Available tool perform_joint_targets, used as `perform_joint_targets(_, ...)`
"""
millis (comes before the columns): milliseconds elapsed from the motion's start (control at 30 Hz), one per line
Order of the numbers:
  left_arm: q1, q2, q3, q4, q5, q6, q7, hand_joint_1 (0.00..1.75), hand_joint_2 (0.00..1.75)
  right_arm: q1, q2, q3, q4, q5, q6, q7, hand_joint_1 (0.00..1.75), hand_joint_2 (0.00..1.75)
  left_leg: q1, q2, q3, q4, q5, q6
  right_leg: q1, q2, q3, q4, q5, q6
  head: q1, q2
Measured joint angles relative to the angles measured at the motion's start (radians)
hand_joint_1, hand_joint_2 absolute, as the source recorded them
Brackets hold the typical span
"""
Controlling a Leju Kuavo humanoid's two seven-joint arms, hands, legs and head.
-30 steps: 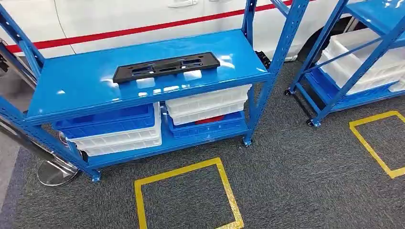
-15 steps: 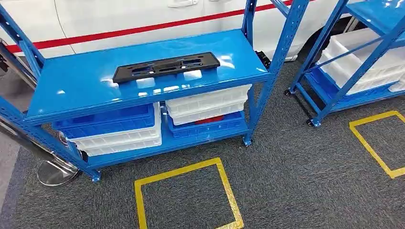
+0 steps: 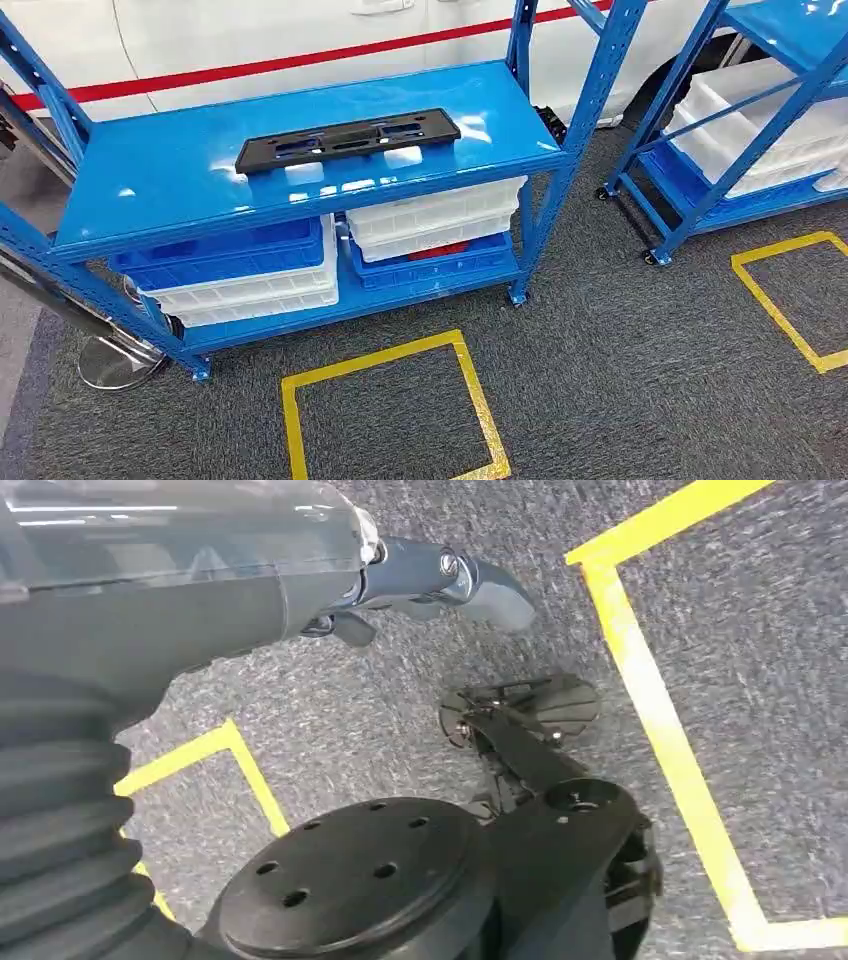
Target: Take the parts from the cabinet and place them on the table.
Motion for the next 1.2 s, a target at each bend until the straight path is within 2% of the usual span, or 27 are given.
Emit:
perform_joint_targets(133, -0.008, 0.000, 0.054, 0.008, -0.031, -0.009, -0.013, 0.00, 0.00, -0.017, 0.000, -0.120, 0.006, -0.018, 0.012, -0.075, 0.00, 0.00, 0.000, 0.000, 0.000, 0.000, 0.000, 0.000, 0.000, 0.000, 0.000, 0.000, 0.000, 0.000, 0.000, 0.000)
perform_joint_targets(333, -0.014, 0.000, 0.107, 0.012, -0.065, -0.018, -0.024, 0.00, 0.00, -0.041, 0.001, -0.248, -0.028, -0.081, 0.078, -0.211, 0.00, 0.00, 0.000, 0.000, 0.000, 0.000, 0.000, 0.000, 0.000, 0.000, 0.000, 0.000, 0.000, 0.000, 0.000, 0.000)
perform_joint_targets(367, -0.016, 0.000, 0.117, 0.013, -0.071, -0.020, -0.027, 0.00, 0.00, -0.046, 0.002, -0.268, -0.045, -0.095, 0.092, -0.231, 0.00, 1.75, 0.000, 0.000, 0.000, 0.000, 0.000, 0.000, 0.000, 0.000, 0.000, 0.000, 0.000, 0.000, 0.000, 0.000)
perform_joint_targets(433, -0.021, 0.000, 0.133, 0.018, -0.081, -0.022, -0.033, 0.00, 0.00, -0.054, 0.005, -0.298, -0.088, -0.121, 0.119, -0.266, 0.00, 1.75, 0.000, 0.000, 0.000, 0.000, 0.000, 0.000, 0.000, 0.000, 0.000, 0.000, 0.000, 0.000, 0.000, 0.000)
perform_joint_targets(467, -0.023, 0.000, 0.141, 0.020, -0.083, -0.024, -0.034, 0.00, 0.00, -0.056, 0.009, -0.308, -0.117, -0.134, 0.130, -0.281, 0.00, 1.75, -0.001, 0.000, -0.001, 0.006, -0.002, 0.003, -0.005, 0.000, 0.001, -0.004, 0.002, 0.002, 0.000, 0.000)
perform_joint_targets(500, -0.024, 0.000, 0.147, 0.020, -0.086, -0.026, -0.035, 0.00, 0.00, -0.057, 0.015, -0.314, -0.146, -0.146, 0.140, -0.294, 0.00, 0.00, -0.002, -0.001, -0.004, 0.008, -0.003, 0.011, -0.008, 0.000, 0.001, -0.003, 0.003, 0.004, -0.001, 0.000)
perform_joint_targets(600, -0.028, 0.000, 0.165, 0.022, -0.097, -0.031, -0.040, 0.00, 0.00, -0.057, 0.030, -0.321, -0.244, -0.178, 0.159, -0.327, 0.00, 0.00, -0.005, -0.001, -0.005, 0.007, -0.002, 0.017, -0.011, 0.000, 0.001, -0.008, 0.005, 0.010, 0.000, 0.000)
perform_joint_targets(633, -0.030, 0.000, 0.168, 0.022, -0.101, -0.032, -0.042, 0.00, 0.00, -0.057, 0.031, -0.321, -0.274, -0.186, 0.163, -0.335, 0.00, 0.00, -0.006, 0.000, -0.002, -0.007, 0.005, 0.024, -0.009, 0.001, 0.005, -0.016, 0.009, 0.016, -0.001, 0.000)
perform_joint_targets(667, -0.031, -0.002, 0.171, 0.024, -0.102, -0.033, -0.043, 0.00, 0.00, -0.055, 0.033, -0.321, -0.308, -0.195, 0.165, -0.343, 0.00, 0.00, 0.012, 0.005, 0.018, -0.035, 0.022, 0.031, -0.009, -0.009, 0.007, -0.002, 0.003, 0.016, 0.000, 0.000)
perform_joint_targets(700, -0.032, -0.003, 0.174, 0.026, -0.104, -0.035, -0.045, 0.00, 0.00, -0.055, 0.035, -0.321, -0.343, -0.203, 0.166, -0.353, 0.00, 0.00, 0.009, 0.009, 0.026, -0.048, 0.026, 0.036, -0.005, -0.022, -0.006, 0.024, -0.014, 0.020, 0.002, 0.000)
perform_joint_targets(767, -0.033, -0.003, 0.185, 0.030, -0.111, -0.037, -0.050, 0.00, 0.00, -0.054, 0.035, -0.316, -0.415, -0.216, 0.165, -0.368, 0.00, 0.00, 0.008, 0.014, 0.026, -0.049, 0.027, 0.037, -0.008, -0.023, -0.076, 0.156, -0.087, 0.026, 0.005, 0.000)
perform_joint_targets(800, -0.033, -0.003, 0.190, 0.033, -0.112, -0.037, -0.051, 0.00, 0.00, -0.051, 0.035, -0.311, -0.450, -0.220, 0.161, -0.375, 0.00, 0.00, 0.008, 0.015, 0.027, -0.049, 0.026, 0.036, -0.012, -0.023, -0.117, 0.231, -0.113, 0.031, 0.004, 0.000)
perform_joint_targets(833, -0.033, -0.003, 0.193, 0.036, -0.113, -0.038, -0.051, 0.00, 0.00, -0.047, 0.035, -0.302, -0.484, -0.224, 0.156, -0.381, 0.00, 0.00, 0.009, 0.016, 0.027, -0.048, 0.025, 0.034, -0.016, -0.024, -0.144, 0.273, -0.117, 0.037, 0.005, 0.000)
perform_joint_targets(867, -0.034, -0.003, 0.196, 0.037, -0.115, -0.039, -0.052, 0.00, 0.00, -0.043, 0.035, -0.292, -0.519, -0.229, 0.152, -0.389, 0.00, 0.00, 0.012, 0.016, 0.028, -0.047, 0.022, 0.030, -0.022, -0.025, -0.148, 0.267, -0.095, 0.042, 0.004, 0.000)
perform_joint_targets(900, -0.035, -0.005, 0.201, 0.038, -0.116, -0.042, -0.053, 0.00, 0.00, -0.040, 0.034, -0.281, -0.553, -0.231, 0.145, -0.396, 0.00, 0.00, 0.018, 0.015, 0.031, -0.043, 0.018, 0.022, -0.028, -0.028, -0.128, 0.215, -0.051, 0.050, 0.005, 0.000)
perform_joint_targets(967, -0.035, -0.007, 0.211, 0.043, -0.121, -0.044, -0.055, 0.00, 0.00, -0.038, 0.033, -0.252, -0.625, -0.235, 0.132, -0.410, 0.00, 0.00, 0.031, 0.016, 0.034, -0.023, 0.000, 0.002, -0.043, -0.039, -0.047, 0.040, 0.049, 0.068, 0.005, 0.000)
perform_joint_targets(1000, -0.035, -0.004, 0.216, 0.044, -0.122, -0.045, -0.056, 0.00, 0.00, -0.038, 0.034, -0.233, -0.652, -0.236, 0.124, -0.415, 0.00, 0.00, 0.026, 0.016, 0.025, -0.013, -0.010, -0.012, -0.038, -0.038, -0.040, 0.024, 0.021, 0.071, 0.008, 0.000)
perform_joint_targets(1033, -0.039, -0.001, 0.220, 0.046, -0.124, -0.046, -0.057, 0.00, 0.00, -0.041, 0.028, -0.214, -0.681, -0.237, 0.118, -0.423, 0.00, 0.00, 0.022, 0.015, 0.022, 0.002, -0.018, -0.020, -0.034, -0.027, -0.041, 0.017, 0.026, 0.045, 0.010, 0.000)
perform_joint_targets(1067, -0.041, -0.002, 0.222, 0.047, -0.125, -0.047, -0.060, 0.00, 0.00, -0.034, 0.025, -0.193, -0.713, -0.238, 0.108, -0.428, 0.00, 0.00, 0.021, 0.014, 0.023, -0.004, -0.017, -0.024, -0.034, -0.028, -0.045, 0.025, 0.021, 0.030, 0.008, 0.000)
perform_joint_targets(1167, -0.039, -0.004, 0.234, 0.053, -0.132, -0.050, -0.064, 0.00, 0.00, -0.033, 0.021, -0.140, -0.789, -0.240, 0.087, -0.444, 0.00, 0.00, 0.030, 0.012, 0.026, -0.009, -0.018, -0.037, -0.029, -0.027, -0.052, 0.031, 0.019, 0.002, 0.008, 0.000)
perform_joint_targets(1200, -0.040, -0.004, 0.237, 0.054, -0.132, -0.050, -0.066, 0.00, 0.00, -0.031, 0.019, -0.131, -0.809, -0.240, 0.082, -0.446, 0.00, 0.00, 0.030, 0.011, 0.016, 0.020, -0.041, -0.034, -0.028, -0.032, -0.051, 0.030, 0.018, -0.004, 0.007, 0.000)
